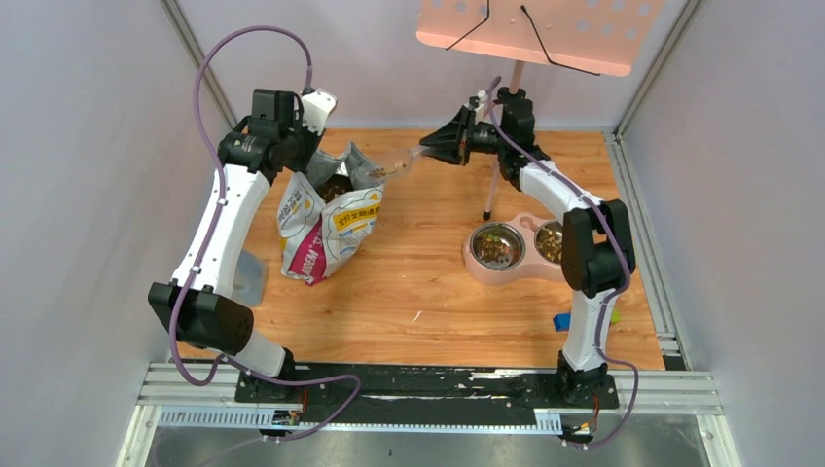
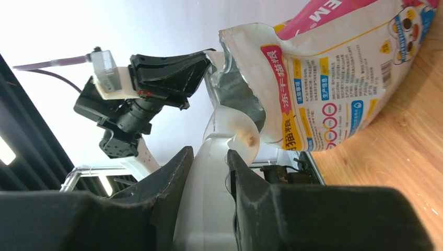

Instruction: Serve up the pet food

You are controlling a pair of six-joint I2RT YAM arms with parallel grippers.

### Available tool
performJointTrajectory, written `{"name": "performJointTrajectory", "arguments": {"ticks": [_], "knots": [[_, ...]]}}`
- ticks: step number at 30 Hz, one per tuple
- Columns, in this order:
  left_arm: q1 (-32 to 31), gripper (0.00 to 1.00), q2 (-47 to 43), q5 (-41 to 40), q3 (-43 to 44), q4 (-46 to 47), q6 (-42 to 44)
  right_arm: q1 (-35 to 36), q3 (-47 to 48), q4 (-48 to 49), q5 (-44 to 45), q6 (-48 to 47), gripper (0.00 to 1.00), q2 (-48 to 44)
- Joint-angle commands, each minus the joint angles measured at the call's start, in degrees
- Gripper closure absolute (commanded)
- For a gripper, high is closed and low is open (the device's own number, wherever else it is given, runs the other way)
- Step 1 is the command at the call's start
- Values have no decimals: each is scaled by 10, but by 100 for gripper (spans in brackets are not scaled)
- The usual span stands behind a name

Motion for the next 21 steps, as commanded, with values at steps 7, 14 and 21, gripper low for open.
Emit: {"name": "performJointTrajectory", "arguments": {"ticks": [7, 14, 21], "knots": [[1, 100, -12, -10, -20, 45, 6, -81, -97, 23, -8, -32, 100, -111], [1, 100, -4, -13, -2, 45, 8, -146, -208, 13, -6, -49, 100, -196], [1, 100, 4, -7, 5, 42, 9, -207, -308, -6, -4, -76, 100, -275]]}}
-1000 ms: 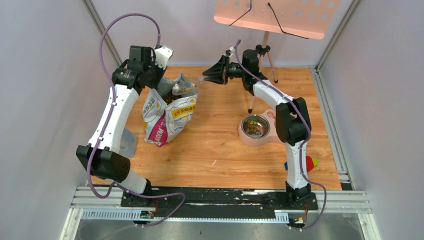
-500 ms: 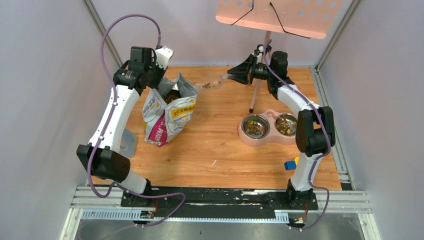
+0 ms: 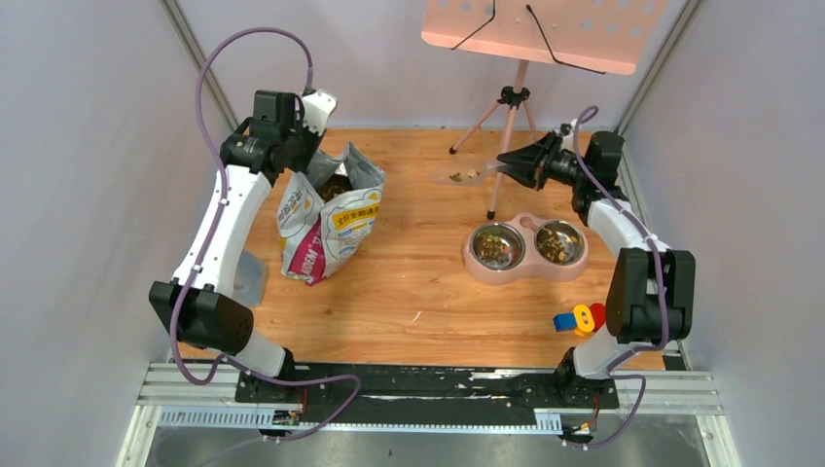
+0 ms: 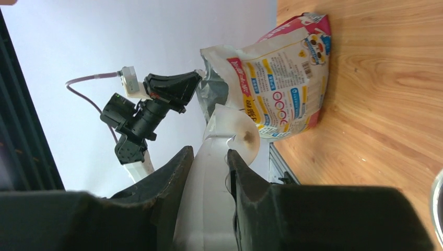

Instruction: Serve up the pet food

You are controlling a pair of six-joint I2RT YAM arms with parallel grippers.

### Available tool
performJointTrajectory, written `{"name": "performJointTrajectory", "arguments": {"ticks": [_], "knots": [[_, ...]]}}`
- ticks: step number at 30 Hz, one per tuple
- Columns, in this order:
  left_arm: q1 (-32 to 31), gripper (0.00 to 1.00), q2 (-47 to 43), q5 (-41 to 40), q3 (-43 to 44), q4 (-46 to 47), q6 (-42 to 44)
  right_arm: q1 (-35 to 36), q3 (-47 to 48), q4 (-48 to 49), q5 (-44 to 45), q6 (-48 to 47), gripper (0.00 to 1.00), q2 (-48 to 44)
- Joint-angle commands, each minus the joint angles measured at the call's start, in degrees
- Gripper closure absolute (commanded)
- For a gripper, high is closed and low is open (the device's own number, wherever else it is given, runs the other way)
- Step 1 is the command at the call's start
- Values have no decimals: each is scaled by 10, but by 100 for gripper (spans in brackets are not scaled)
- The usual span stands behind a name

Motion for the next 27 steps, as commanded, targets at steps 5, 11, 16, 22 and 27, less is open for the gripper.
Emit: {"name": "performJointTrajectory", "arguments": {"ticks": [5, 11, 16, 22, 27], "knots": [[1, 100, 13, 1, 31, 25, 4, -74, -94, -58, 3, -65, 100, -125], [1, 100, 24, 7, 49, 29, 4, -162, -183, -99, -3, -120, 100, -196], [1, 100, 32, 16, 60, 41, -11, -263, -223, -148, -30, -202, 100, -236], [1, 100, 44, 35, 80, 53, -31, -420, -180, -343, -90, -396, 100, -222], [1, 100, 41, 47, 83, 63, -24, -513, -156, -410, -85, -501, 100, -207]]}}
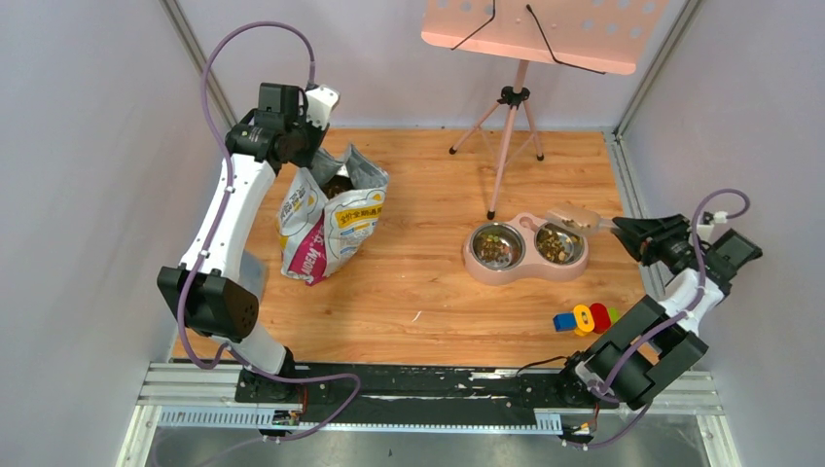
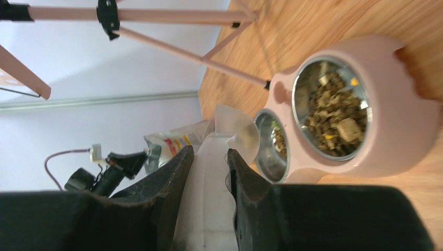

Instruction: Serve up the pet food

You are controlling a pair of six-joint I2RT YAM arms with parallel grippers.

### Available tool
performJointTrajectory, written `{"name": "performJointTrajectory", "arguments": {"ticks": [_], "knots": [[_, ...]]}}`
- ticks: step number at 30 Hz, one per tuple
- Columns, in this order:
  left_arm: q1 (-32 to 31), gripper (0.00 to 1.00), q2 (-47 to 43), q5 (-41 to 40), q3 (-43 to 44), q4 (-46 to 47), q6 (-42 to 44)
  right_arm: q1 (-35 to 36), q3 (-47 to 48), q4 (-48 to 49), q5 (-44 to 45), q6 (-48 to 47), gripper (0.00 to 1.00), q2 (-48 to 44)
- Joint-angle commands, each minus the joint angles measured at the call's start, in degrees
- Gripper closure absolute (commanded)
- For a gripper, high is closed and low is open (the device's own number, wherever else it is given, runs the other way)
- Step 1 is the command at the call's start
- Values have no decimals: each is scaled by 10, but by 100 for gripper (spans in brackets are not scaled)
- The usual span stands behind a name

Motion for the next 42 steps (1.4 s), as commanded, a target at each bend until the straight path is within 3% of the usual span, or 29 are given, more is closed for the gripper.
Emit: {"name": "performJointTrajectory", "arguments": {"ticks": [1, 5, 13, 26, 35, 42], "knots": [[1, 100, -6, 29, 34, 86, -2, -62, 50, -100, -21, -154, 100, 16], [1, 100, -10, 37, 33, 95, 0, -94, 79, -146, 22, -236, 100, 27], [1, 100, -24, 45, 24, 115, -25, -94, 124, -204, 177, -392, 100, 5], [1, 100, -40, 47, -4, 134, -28, -44, 136, -223, 206, -430, 100, 6], [1, 100, -51, 49, -18, 144, -37, 37, 173, -238, 240, -454, 100, -15], [1, 100, -57, 54, -19, 146, -41, 192, 225, -260, 330, -510, 100, -68]]}}
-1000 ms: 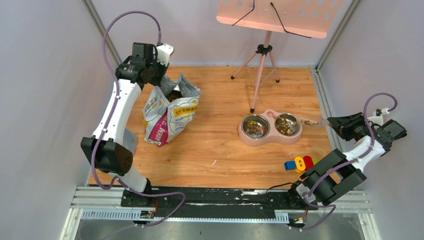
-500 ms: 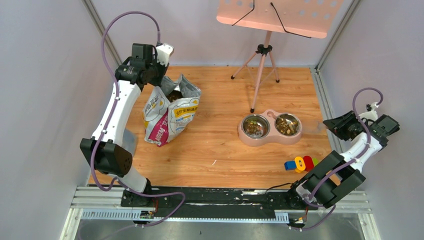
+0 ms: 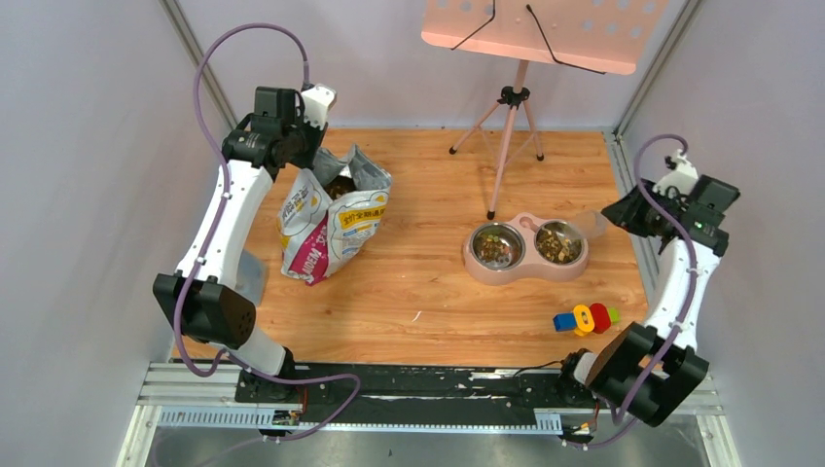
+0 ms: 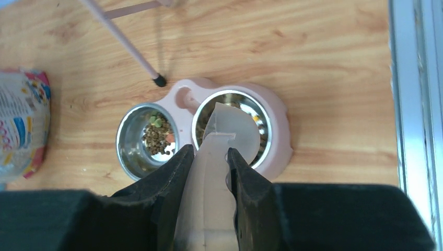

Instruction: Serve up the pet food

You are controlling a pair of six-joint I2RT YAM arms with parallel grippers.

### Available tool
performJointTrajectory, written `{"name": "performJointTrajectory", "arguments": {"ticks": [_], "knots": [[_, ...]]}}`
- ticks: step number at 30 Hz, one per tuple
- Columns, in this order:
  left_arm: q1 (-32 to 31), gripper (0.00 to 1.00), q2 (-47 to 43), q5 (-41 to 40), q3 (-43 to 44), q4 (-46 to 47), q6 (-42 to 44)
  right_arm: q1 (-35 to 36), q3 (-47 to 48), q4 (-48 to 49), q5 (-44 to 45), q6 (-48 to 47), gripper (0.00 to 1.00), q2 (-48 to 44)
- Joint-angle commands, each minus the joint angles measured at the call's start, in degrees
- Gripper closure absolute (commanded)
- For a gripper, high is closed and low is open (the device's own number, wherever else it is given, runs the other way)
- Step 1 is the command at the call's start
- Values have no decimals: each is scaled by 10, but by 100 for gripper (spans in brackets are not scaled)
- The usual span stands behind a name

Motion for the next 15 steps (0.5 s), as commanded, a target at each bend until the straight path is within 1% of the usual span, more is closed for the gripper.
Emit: {"name": "performJointTrajectory", "arguments": {"ticks": [1, 4, 6, 7, 8, 10, 12, 13, 15], "knots": [[0, 100, -34, 29, 12, 112, -9, 100, 51, -2, 66, -56, 100, -60], [0, 100, -37, 31, 15, 111, -8, 189, 59, -11, 120, -89, 100, -80], [0, 100, -37, 30, 20, 110, -5, 273, 42, -58, 172, -202, 100, -90], [0, 100, -37, 29, 21, 109, -4, 313, 27, -77, 221, -249, 100, -100], [0, 100, -37, 30, 24, 107, -1, 337, 15, -79, 262, -274, 100, -114], [0, 100, -35, 28, 29, 104, 2, 343, 1, -58, 270, -315, 100, -148], [0, 100, -34, 29, 31, 102, 1, 351, 0, -52, 264, -340, 100, -159], [0, 100, -34, 29, 32, 101, -1, 358, 9, -62, 270, -342, 100, -152], [0, 100, -33, 30, 30, 101, -4, 374, 44, -59, 281, -297, 100, -133]]}}
